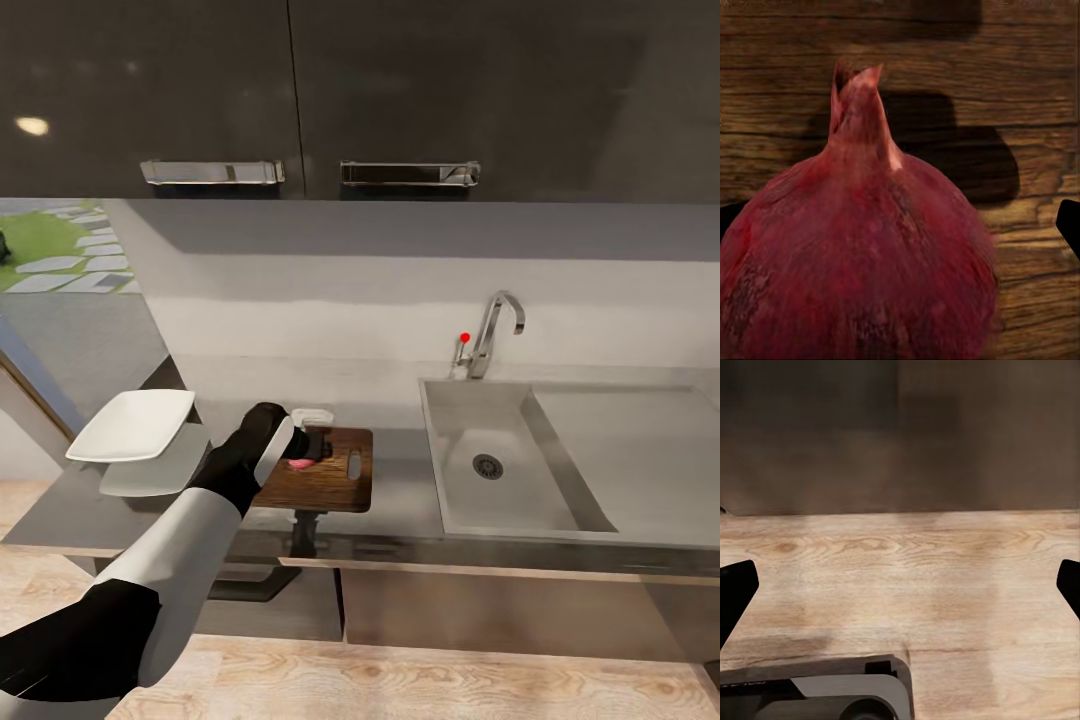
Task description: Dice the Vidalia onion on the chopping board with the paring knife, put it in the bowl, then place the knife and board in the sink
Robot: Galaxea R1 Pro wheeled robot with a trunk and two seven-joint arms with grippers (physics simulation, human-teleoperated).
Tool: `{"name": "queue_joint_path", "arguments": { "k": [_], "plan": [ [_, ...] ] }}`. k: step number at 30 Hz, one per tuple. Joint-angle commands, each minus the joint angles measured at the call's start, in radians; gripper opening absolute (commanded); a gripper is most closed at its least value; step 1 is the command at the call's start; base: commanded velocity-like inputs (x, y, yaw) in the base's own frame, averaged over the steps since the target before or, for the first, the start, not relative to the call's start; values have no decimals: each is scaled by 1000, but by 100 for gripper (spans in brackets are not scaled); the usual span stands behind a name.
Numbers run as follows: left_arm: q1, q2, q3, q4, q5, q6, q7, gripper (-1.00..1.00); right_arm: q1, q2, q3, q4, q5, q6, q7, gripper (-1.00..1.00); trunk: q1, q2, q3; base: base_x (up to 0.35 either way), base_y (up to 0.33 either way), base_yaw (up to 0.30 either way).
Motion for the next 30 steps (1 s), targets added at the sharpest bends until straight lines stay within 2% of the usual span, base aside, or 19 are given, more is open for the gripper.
{"name": "queue_joint_path", "arguments": {
  "k": [1, 5, 11, 13, 18, 30],
  "plan": [
    [-1, 0, -2, -16, 11, 5, 10, 100, 0, -1, 3, -1, -7, -2, -2, 100, 1, -2, -2, 0, 0, 0],
    [-1, 0, -2, -55, 11, 9, 10, 100, 0, -1, 3, -1, -7, -2, -2, 100, 1, -2, -2, 0, 0, 0],
    [-1, 2, -2, -165, 11, 18, 11, 100, 0, -1, 3, -1, -7, -2, -2, 100, 1, -2, -2, 0, 0, 0],
    [-1, 11, -2, -209, 12, 24, 12, 100, 0, -1, 3, -1, -7, -2, -2, 100, 1, -2, -2, 0, 0, 0],
    [-1, 15, -2, -210, 13, 25, 12, 100, 0, -1, 3, -1, -7, -2, -2, 100, 1, -2, -2, -81, 0, 0],
    [-1, 16, -2, -198, 14, 27, 12, 100, 0, -1, 3, -1, -7, -2, -2, 100, 1, -2, -2, -316, 0, 0]
  ]
}}
